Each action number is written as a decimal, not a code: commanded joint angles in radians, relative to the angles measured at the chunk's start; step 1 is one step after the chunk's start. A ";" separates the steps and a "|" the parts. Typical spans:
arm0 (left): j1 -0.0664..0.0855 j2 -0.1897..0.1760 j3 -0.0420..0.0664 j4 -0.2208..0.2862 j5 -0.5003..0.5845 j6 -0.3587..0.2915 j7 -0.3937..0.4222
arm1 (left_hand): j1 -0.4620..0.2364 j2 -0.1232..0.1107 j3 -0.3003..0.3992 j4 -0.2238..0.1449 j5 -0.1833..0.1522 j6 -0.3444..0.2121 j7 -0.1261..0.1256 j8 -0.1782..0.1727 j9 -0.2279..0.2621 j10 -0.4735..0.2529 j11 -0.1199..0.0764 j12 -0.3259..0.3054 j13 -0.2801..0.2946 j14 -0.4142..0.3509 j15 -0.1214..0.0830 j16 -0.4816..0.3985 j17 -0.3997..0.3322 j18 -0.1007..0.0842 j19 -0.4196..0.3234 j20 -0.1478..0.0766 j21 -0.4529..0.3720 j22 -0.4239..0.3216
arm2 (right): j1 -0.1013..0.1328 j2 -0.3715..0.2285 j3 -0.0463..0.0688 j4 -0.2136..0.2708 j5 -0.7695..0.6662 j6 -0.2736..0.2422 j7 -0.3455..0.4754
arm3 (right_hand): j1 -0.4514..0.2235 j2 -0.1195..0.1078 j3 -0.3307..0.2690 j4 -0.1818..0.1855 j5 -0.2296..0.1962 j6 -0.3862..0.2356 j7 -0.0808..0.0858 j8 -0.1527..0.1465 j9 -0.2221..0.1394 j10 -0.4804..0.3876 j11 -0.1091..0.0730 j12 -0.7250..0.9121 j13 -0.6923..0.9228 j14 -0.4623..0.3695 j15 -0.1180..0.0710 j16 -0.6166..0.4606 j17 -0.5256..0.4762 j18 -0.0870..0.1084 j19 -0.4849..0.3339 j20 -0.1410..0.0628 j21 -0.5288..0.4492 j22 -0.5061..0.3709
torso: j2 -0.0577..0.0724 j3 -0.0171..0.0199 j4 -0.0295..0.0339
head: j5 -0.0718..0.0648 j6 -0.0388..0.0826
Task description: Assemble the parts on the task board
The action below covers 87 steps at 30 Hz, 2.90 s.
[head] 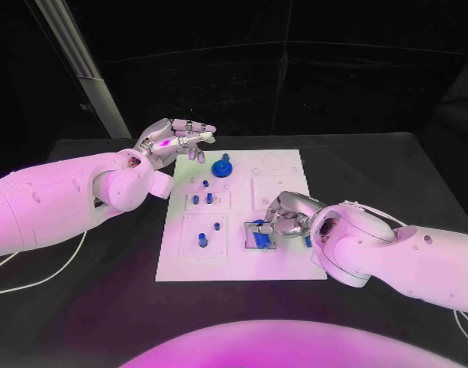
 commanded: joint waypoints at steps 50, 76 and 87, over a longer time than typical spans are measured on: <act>0.003 -0.001 0.000 -0.003 -0.023 0.013 0.002 | -0.004 0.009 -0.003 0.003 -0.002 -0.006 0.002 0.004 -0.001 -0.008 0.000 0.006 0.002 -0.006 0.002 -0.003 -0.002 0.006 0.005 0.001 -0.005 -0.002 | 0.025 -0.216 0.001 0.074 0.287 -0.048 0.264 | 0.186 0.014 -0.018 -0.123 -0.055 -0.161 0.055 -0.014 -0.008 -0.173 0.038 -0.296 -0.265 0.029 0.026 -0.143 -0.084 0.025 -0.083 0.026 -0.161 -0.231 | -0.009 -0.0004 -0.0254 | -0.012 0.005; 0.000 0.000 -0.001 -0.013 -0.038 0.017 0.007 | -0.002 0.011 -0.003 0.002 -0.001 -0.006 0.002 0.006 -0.001 -0.009 -0.001 0.009 0.002 -0.008 0.002 -0.004 -0.006 0.006 0.005 0.001 -0.006 -0.002 | 0.017 -0.205 -0.001 0.001 -0.134 0.143 0.038 | 0.133 -0.008 -0.097 -0.051 -0.021 -0.078 0.031 -0.014 -0.016 -0.064 0.019 -0.123 -0.096 0.060 0.011 -0.051 0.040 0.001 -0.024 0.011 -0.079 -0.096 | -0.008 -0.0025 -0.0379 | -0.017 -0.004; -0.002 -0.001 -0.002 -0.014 -0.038 0.017 0.007 | -0.002 0.011 -0.003 0.002 -0.001 -0.006 0.002 0.006 -0.001 -0.009 -0.001 0.009 0.002 -0.008 0.002 -0.004 -0.006 0.006 0.005 0.001 -0.006 -0.002 | 0.004 -0.190 -0.001 0.006 -0.174 0.205 0.001 | 0.128 -0.013 -0.107 -0.032 -0.064 -0.073 0.028 -0.007 -0.011 -0.067 0.017 -0.126 -0.097 0.059 0.009 -0.052 0.040 0.001 -0.025 0.009 -0.078 -0.096 | -0.008 -0.0044 -0.0384 | -0.016 -0.008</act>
